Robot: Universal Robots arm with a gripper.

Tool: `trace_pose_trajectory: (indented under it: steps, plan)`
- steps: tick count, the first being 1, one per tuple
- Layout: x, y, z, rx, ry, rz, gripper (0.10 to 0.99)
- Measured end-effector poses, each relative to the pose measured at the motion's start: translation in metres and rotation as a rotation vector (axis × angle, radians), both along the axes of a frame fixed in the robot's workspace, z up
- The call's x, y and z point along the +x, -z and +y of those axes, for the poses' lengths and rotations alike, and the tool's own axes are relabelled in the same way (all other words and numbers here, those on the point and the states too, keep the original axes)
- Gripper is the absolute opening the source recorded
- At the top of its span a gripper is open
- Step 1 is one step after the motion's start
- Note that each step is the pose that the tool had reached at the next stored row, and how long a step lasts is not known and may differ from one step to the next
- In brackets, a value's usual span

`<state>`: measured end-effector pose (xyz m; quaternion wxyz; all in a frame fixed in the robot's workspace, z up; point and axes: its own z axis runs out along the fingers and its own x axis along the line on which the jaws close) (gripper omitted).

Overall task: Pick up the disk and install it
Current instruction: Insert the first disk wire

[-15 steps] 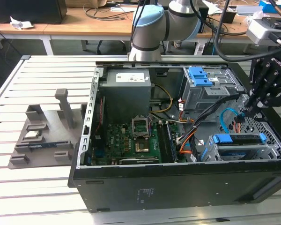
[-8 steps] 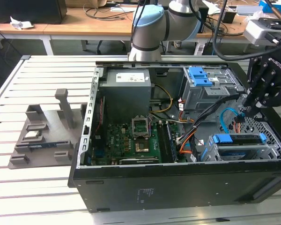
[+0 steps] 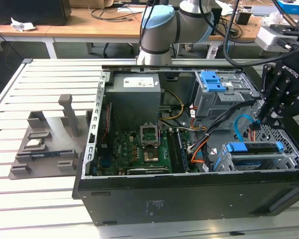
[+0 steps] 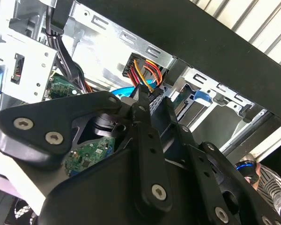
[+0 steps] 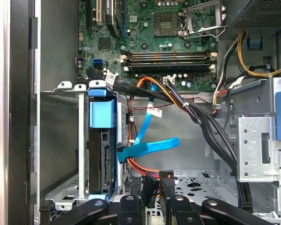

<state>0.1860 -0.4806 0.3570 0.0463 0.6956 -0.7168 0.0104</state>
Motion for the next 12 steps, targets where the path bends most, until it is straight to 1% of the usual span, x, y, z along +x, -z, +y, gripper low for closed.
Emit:
trace_pose_trajectory:
  steps: [2,3,4,5,10,12]
  plan:
    - [0.0000,0.0000,0.0000,0.000,0.000,0.0000,0.286]
    - [0.0000,0.0000,0.0000,0.000,0.000,0.0000,0.220]
    - [0.0000,0.0000,0.0000,0.000,0.000,0.0000,0.220]
    - [0.0000,0.0000,0.0000,0.000,0.000,0.0000,0.165]
    - [-0.0004,0.0001,-0.0005,-0.001,0.000,0.0001,0.165]
    - [-0.0046,0.0002,-0.0083,-0.001,0.000,0.0001,0.165]
